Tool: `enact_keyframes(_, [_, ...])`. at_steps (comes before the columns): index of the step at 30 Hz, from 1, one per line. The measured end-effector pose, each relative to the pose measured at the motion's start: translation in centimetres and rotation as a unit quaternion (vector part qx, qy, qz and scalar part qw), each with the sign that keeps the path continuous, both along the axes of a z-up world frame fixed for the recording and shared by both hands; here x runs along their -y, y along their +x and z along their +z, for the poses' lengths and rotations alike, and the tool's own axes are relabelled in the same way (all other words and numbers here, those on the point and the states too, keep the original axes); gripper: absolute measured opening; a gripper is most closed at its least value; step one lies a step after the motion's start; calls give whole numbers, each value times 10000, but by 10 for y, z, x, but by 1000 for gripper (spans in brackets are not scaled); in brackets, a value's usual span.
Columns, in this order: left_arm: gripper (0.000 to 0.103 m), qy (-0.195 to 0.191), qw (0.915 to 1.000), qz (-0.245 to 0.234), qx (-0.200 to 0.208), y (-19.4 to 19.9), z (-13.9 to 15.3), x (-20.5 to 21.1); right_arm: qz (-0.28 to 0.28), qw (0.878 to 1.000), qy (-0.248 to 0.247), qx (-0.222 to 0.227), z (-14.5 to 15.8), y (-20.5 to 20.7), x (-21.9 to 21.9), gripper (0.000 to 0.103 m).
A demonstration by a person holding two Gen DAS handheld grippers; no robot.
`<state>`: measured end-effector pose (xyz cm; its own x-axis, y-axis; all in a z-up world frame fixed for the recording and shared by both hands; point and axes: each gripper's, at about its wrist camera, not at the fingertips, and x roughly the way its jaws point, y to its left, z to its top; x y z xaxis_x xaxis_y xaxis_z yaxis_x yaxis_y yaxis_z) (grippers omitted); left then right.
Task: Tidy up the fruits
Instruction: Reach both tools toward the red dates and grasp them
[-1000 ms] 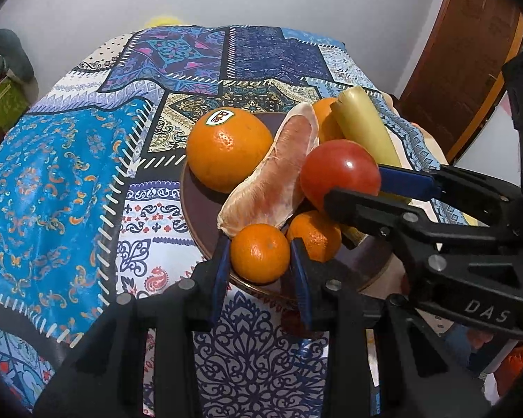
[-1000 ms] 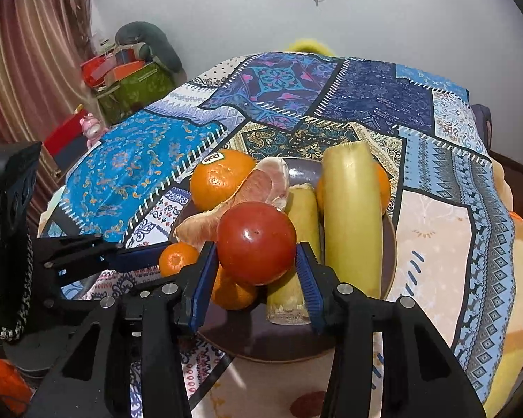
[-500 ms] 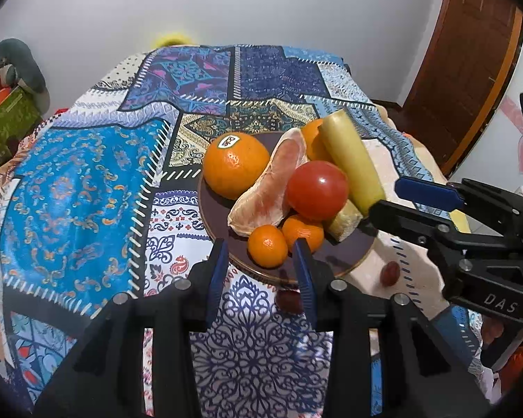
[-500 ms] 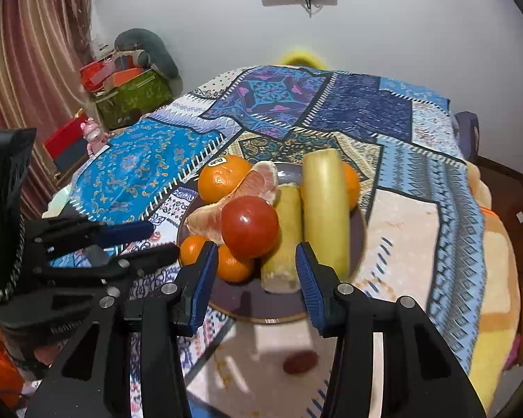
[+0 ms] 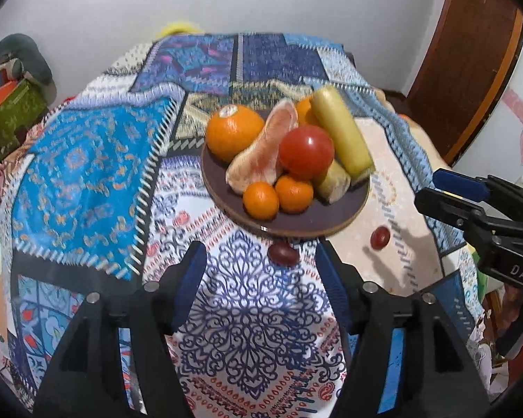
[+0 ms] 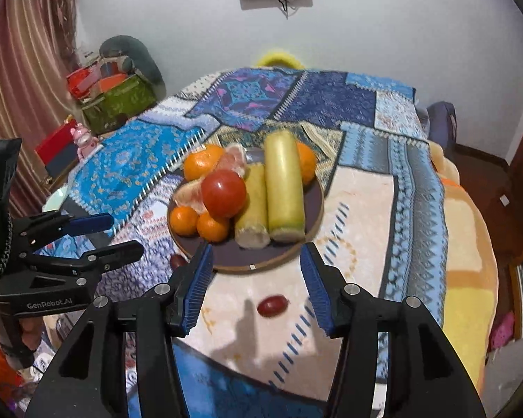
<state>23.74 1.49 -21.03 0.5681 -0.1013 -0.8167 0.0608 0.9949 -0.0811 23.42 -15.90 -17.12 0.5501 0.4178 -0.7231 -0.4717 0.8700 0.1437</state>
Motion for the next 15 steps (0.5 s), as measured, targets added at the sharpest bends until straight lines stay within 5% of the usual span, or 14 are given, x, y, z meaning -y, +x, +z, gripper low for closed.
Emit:
enact_keyframes(9, [64, 10, 9993, -191, -318, 12, -30, 13, 34, 9984, -263, -507, -41, 0, 7, 48])
enact_keyframes(15, [49, -77, 9982, -307, -513, 26, -47, 17, 109, 9963, -300, -795, -65, 2, 5, 48])
